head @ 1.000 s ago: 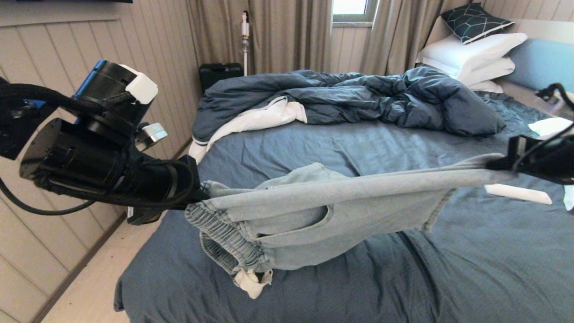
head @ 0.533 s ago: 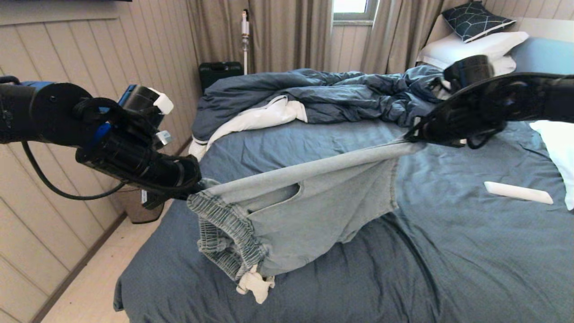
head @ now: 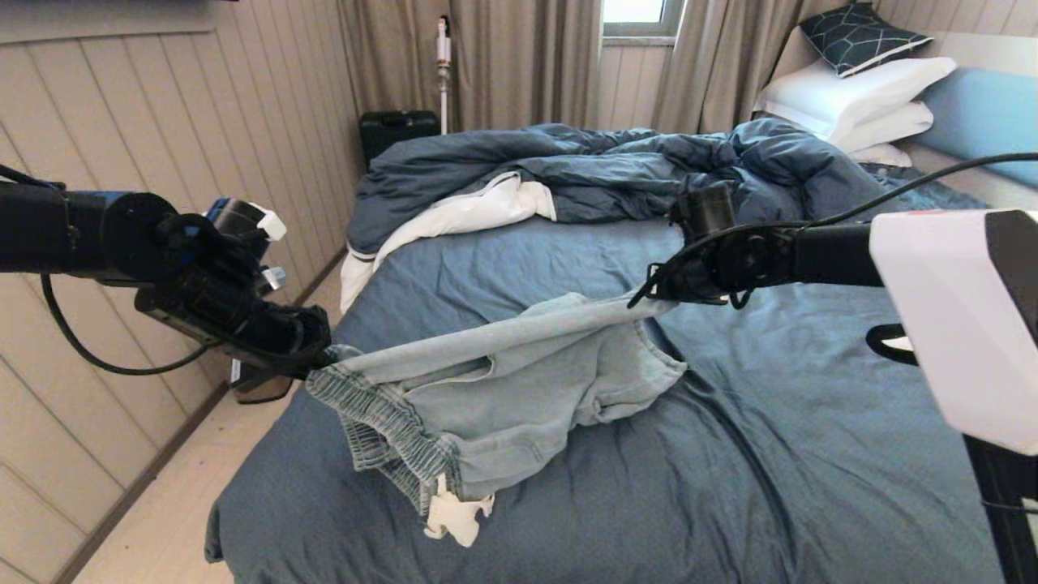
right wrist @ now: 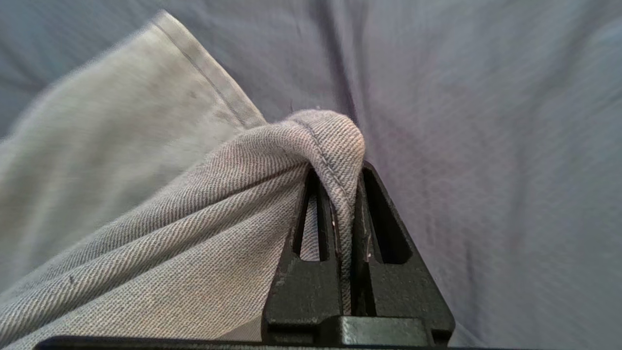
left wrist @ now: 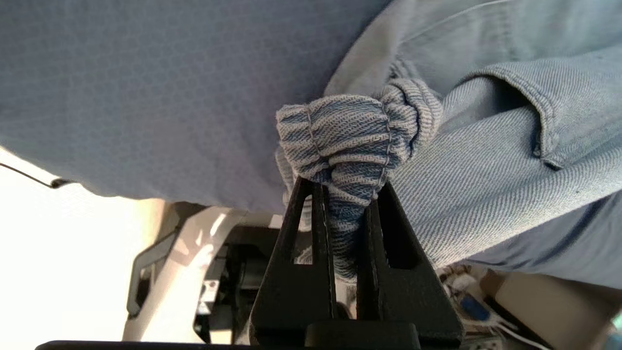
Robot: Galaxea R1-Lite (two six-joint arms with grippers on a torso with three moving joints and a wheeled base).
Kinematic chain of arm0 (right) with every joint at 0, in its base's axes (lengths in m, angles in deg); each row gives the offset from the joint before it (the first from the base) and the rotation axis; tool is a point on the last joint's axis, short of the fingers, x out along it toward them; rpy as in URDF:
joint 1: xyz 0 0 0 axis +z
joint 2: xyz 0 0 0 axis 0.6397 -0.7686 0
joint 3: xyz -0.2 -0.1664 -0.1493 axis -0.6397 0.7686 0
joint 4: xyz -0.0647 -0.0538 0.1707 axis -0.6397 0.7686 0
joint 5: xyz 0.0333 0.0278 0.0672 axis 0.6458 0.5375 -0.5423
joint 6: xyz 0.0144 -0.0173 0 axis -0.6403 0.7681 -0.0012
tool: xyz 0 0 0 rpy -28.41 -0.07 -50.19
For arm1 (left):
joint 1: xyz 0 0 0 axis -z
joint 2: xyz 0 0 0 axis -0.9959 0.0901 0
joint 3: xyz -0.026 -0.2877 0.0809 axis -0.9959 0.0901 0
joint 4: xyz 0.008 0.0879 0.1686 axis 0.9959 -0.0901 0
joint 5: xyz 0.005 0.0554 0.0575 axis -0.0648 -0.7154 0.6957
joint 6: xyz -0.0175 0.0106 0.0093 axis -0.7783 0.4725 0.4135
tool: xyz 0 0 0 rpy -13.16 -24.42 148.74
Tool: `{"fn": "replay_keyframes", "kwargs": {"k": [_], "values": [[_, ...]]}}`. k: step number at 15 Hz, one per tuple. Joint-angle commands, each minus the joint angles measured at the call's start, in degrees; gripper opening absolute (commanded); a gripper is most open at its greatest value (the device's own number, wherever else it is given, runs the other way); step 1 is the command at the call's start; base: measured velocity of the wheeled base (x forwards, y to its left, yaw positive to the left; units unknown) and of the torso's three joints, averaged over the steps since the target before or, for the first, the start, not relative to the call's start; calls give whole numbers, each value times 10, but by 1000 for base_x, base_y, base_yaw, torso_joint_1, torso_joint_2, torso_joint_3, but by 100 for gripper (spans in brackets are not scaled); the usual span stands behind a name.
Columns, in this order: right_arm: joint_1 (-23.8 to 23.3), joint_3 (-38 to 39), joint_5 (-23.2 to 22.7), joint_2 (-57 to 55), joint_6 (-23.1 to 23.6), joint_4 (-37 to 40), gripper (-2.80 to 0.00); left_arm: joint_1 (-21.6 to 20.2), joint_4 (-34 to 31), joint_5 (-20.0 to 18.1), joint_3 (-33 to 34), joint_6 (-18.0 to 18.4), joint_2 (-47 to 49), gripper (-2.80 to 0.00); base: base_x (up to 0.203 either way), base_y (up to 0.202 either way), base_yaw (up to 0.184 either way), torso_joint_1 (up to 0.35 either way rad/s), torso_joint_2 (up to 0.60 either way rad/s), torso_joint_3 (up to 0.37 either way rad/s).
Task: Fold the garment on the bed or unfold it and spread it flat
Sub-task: Fold the blue shorts
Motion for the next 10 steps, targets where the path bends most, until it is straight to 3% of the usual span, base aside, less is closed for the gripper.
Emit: {"fn": "replay_keyframes", "kwargs": {"k": [1, 5, 6, 7, 10], "values": [[0, 0, 2, -22, -1, -14, -280, 3, 17, -39, -2, -1, 45, -280, 0, 0, 0, 0, 0, 0], [-3, 0, 2, -27, -1, -47, -280, 26, 56, -48, -1, 2, 65, -280, 0, 0, 0, 0, 0, 0], [-2, 0, 2, -26, -2, -47, 0, 30, 65, -44, 1, 3, 59, -270, 0, 0, 0, 0, 0, 0], [-2, 0, 2, -26, -1, -51, 0, 33, 69, -33, 2, 2, 55, 0, 0, 0, 0, 0, 0, 0], [-2, 0, 2, -27, 0, -67, 0, 34, 82, -11, 7, 1, 35, 0, 0, 0, 0, 0, 0, 0]]}}
